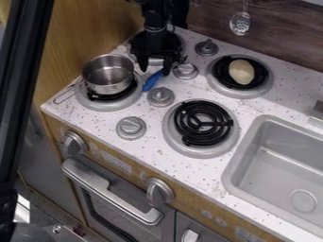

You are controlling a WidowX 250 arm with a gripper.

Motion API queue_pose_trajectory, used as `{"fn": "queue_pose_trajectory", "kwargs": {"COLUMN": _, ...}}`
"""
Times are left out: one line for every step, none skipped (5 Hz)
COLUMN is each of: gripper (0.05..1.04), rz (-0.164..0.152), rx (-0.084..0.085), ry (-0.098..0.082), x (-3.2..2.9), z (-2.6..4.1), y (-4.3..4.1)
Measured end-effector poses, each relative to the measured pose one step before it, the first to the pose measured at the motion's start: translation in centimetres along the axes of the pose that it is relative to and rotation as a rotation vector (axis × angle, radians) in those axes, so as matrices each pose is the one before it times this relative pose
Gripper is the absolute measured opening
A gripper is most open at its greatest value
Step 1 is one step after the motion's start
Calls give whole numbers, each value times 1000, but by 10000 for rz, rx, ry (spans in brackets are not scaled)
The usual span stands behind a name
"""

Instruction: Move fork on top of the bottom right burner

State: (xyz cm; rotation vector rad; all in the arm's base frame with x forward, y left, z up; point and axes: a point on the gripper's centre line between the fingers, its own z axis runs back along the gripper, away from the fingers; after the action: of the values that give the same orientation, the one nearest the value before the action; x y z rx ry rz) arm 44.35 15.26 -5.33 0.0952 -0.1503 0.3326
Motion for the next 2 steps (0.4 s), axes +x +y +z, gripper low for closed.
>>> {"fn": "queue_pose_trajectory", "kwargs": {"gripper": 397, "rz": -270, "rx": 88, "ry": 141, "x": -969, "z": -157, "y": -795}}
{"fn": "queue_pose_trajectory", "kwargs": {"gripper": 303, "rz": -204, "rx": 61, "ry": -47, "x": -423, "z": 96, "y": -286}}
